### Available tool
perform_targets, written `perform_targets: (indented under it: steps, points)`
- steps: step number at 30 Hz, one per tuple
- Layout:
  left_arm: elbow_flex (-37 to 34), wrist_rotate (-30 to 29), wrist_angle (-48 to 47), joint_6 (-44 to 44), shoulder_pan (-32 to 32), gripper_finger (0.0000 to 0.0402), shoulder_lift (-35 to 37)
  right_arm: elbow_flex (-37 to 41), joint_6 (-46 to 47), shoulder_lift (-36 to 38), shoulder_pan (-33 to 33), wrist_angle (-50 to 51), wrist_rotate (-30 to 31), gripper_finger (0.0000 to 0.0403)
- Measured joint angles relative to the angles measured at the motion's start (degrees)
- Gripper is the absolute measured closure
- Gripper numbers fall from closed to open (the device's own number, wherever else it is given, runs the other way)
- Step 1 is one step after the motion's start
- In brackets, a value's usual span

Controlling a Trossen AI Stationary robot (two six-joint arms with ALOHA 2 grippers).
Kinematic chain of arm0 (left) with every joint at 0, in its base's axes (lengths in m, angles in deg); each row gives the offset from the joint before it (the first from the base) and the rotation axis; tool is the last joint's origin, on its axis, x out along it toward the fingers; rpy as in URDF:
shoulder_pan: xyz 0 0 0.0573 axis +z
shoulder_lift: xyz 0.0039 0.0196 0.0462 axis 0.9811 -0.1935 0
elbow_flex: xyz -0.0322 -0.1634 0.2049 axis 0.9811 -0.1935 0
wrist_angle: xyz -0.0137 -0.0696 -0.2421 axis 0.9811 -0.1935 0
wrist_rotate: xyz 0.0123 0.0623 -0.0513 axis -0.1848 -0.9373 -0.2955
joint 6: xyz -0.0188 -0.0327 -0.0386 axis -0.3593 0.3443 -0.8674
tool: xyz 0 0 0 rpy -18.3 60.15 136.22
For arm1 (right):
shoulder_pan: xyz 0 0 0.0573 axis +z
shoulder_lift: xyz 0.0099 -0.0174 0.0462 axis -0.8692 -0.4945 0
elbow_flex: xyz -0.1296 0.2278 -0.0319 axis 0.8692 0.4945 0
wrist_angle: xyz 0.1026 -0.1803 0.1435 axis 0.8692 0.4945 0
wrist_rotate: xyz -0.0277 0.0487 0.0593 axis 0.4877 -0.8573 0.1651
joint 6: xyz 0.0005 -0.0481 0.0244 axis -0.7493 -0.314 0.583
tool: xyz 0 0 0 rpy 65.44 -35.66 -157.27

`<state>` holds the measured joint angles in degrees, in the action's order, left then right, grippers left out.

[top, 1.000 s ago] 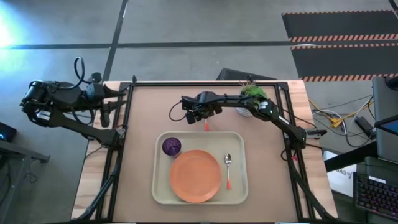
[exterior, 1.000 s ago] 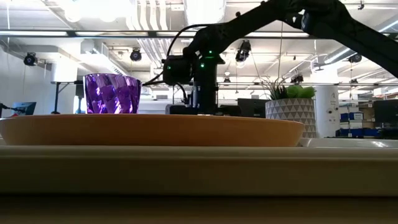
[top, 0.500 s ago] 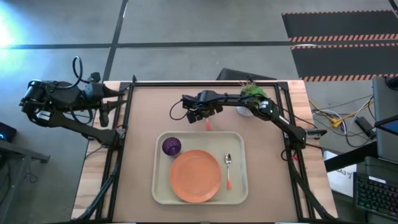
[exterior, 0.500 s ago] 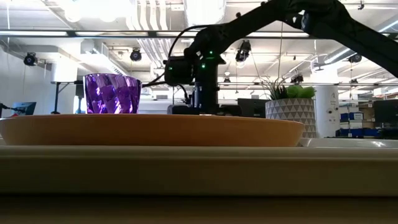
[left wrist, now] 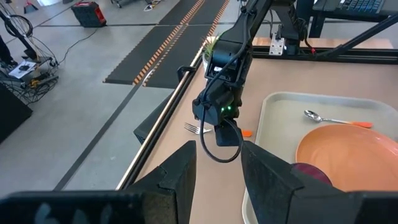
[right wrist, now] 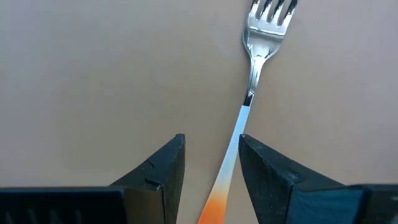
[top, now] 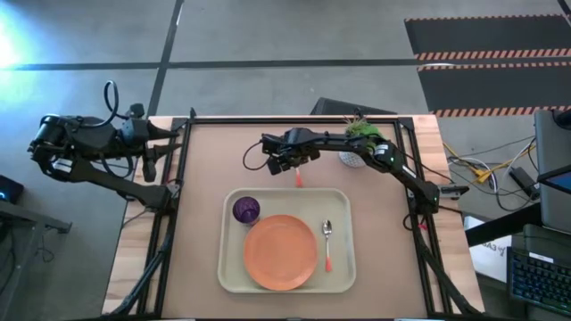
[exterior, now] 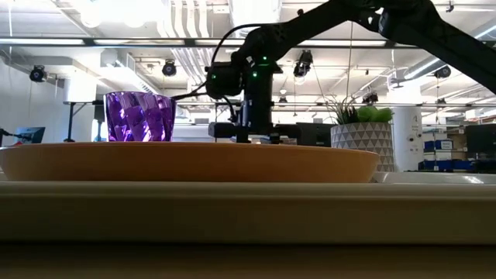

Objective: Pick and place plate/cup/fork/spoon on tray
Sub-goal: Put the orange fork on the white tray to the right of the orange spoon

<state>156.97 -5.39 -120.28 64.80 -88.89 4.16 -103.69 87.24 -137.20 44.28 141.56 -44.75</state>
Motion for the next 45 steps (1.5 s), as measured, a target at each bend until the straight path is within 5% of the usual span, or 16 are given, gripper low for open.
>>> perform_targets:
  steps: [14, 20, 29, 36, 45]
  points:
    - [0.00, 0.00, -0.01, 0.00, 0.00, 0.0291, 0.41, 0.31, -0.81, -2.74, -0.55, 1.33, -0.52, 0.0266]
    - [0.00, 0.00, -0.01, 0.00, -0.02, 0.0291, 0.41, 0.26, -2.47, -3.53, -0.98, 0.53, -3.49, 0.0373]
    - [0.00, 0.00, 0.00, -0.07, -0.01, 0.0291, 0.41, -3.37, -2.34, -1.09, 0.16, 9.21, 3.51, 0.0393]
    - [0.00, -0.02, 0.00, -0.04, -0.01, 0.0291, 0.38, -7.70, 7.29, 10.05, 4.30, 21.82, 8.75, 0.0394]
    - [0.00, -0.04, -0.02, 0.02, -0.01, 0.0291, 0.43, 1.45, 37.98, 21.62, 22.82, 27.09, 12.22, 0.0394]
